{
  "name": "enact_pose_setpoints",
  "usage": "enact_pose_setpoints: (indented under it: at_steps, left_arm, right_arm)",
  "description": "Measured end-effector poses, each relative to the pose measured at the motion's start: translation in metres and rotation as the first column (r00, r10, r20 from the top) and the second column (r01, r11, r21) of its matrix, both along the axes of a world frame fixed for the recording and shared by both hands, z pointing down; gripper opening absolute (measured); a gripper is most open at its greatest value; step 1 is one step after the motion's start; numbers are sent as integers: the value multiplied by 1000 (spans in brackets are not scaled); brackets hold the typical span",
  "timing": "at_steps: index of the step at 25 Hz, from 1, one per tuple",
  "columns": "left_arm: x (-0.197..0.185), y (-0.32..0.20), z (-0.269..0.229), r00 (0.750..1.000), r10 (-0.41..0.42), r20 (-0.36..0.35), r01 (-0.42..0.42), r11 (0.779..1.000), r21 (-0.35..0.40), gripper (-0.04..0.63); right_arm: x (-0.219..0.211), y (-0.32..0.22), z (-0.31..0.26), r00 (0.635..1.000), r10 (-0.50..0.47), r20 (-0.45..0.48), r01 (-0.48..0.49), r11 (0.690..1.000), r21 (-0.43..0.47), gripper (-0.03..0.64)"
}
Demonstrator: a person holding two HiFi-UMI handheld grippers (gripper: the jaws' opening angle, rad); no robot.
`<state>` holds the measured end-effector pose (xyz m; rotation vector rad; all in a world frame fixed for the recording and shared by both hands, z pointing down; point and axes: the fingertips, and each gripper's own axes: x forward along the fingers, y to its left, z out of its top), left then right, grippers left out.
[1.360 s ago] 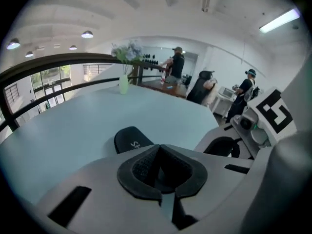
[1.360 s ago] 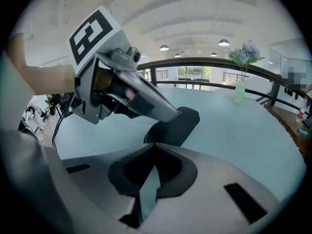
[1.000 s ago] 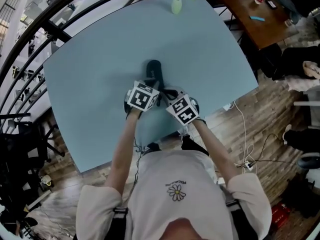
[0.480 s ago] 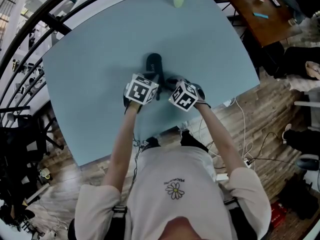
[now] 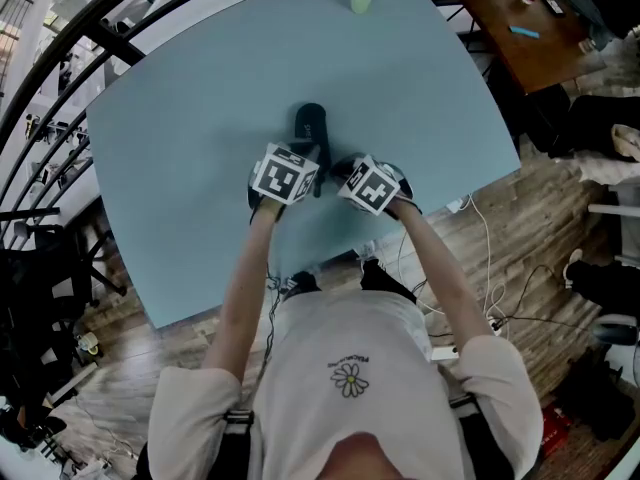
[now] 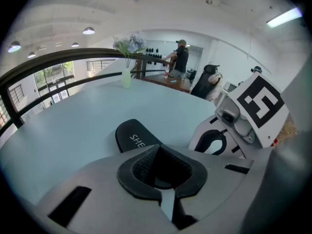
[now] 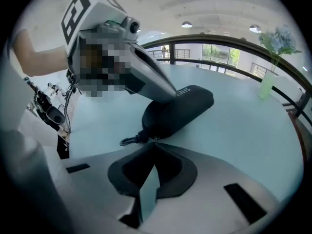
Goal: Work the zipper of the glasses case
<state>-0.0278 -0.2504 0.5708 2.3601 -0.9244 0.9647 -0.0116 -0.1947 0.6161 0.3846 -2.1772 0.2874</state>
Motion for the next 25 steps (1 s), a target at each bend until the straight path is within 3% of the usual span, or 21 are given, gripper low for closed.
enact_pose_setpoints:
  at_steps: [7, 12, 15, 19, 22, 25]
  left_arm:
    - [0, 9, -1, 998, 59, 30, -59, 998, -5, 15]
    - [2, 26, -12, 990, 119, 74, -122, 992, 40, 15]
    - [17, 28, -22, 985, 164, 49, -167, 984, 60, 16]
    - [53, 30, -21, 965, 249, 81, -256, 963, 85, 15]
    - [74, 26, -18, 952, 281, 126, -293, 951, 95, 15]
    - [82, 25, 1, 928, 316, 200, -332, 942, 51, 15]
  right_arm:
    - [-28, 25, -1, 995, -98, -3, 98, 995, 5, 8]
    - [27, 47, 2, 960, -230, -157, 240, 970, 43, 7]
    - [76, 35, 5, 947, -191, -258, 220, 971, 89, 8]
    - [124, 11, 3, 935, -106, -339, 173, 970, 173, 6]
    - [139, -3, -1, 943, -45, -331, 120, 970, 211, 8]
    - [142, -4, 2, 953, -8, -302, 72, 977, 201, 7]
